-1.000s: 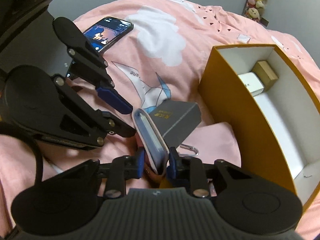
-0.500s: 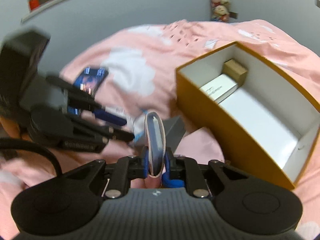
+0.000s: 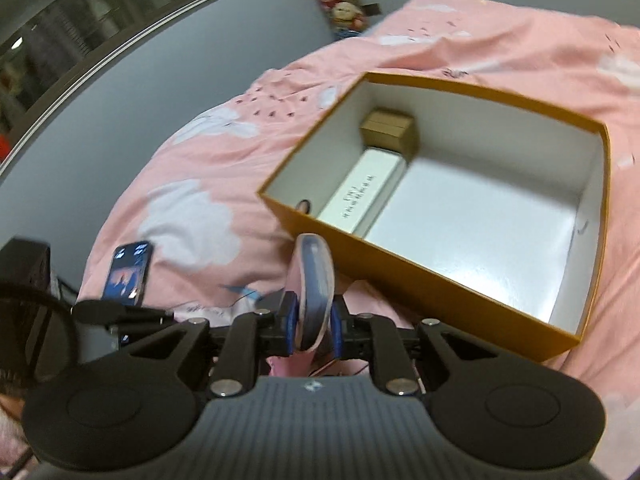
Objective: Organize objects
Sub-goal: 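Grasp the pink card wallet with the right gripper and lift it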
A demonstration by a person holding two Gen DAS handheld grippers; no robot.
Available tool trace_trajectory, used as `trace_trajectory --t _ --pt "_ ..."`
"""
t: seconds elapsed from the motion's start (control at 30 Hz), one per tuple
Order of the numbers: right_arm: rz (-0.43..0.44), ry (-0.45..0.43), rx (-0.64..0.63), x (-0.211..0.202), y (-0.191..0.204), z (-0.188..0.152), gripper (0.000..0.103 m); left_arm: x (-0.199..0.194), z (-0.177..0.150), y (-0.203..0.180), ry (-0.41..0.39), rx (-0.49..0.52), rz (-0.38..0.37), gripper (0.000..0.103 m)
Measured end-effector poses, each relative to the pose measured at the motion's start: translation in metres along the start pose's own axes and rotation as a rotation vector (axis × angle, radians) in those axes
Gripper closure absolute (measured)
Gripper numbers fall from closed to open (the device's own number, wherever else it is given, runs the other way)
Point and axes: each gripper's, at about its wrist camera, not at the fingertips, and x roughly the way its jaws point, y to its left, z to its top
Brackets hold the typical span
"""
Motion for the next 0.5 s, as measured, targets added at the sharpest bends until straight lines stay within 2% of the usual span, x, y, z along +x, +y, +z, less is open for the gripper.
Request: trace_trajectory --t 0.2,0.33,0.43,0.5 --pt "-0.076 -0.022 0.092 0.012 -0.015 -0.006 0.079 0.010 0.002 0.006 0.015 -0.042 -0.047 0.071" --pt "-0.095 -0.024 0.185 0.018 -0.024 -0.012 0.069 0.013 0.003 0.006 0.013 -0.049 -0.065 0.071" --pt "-0.069 0.008 0.273 0.023 -0.031 -0.020 0.057 0.015 0.003 0.004 0.021 -0.047 -0.063 0.071" --pt "-0.057 0.023 0.307 0.028 -0.033 -0.026 0.054 0.015 0.003 0.005 0.022 -0.051 -0.065 0.071"
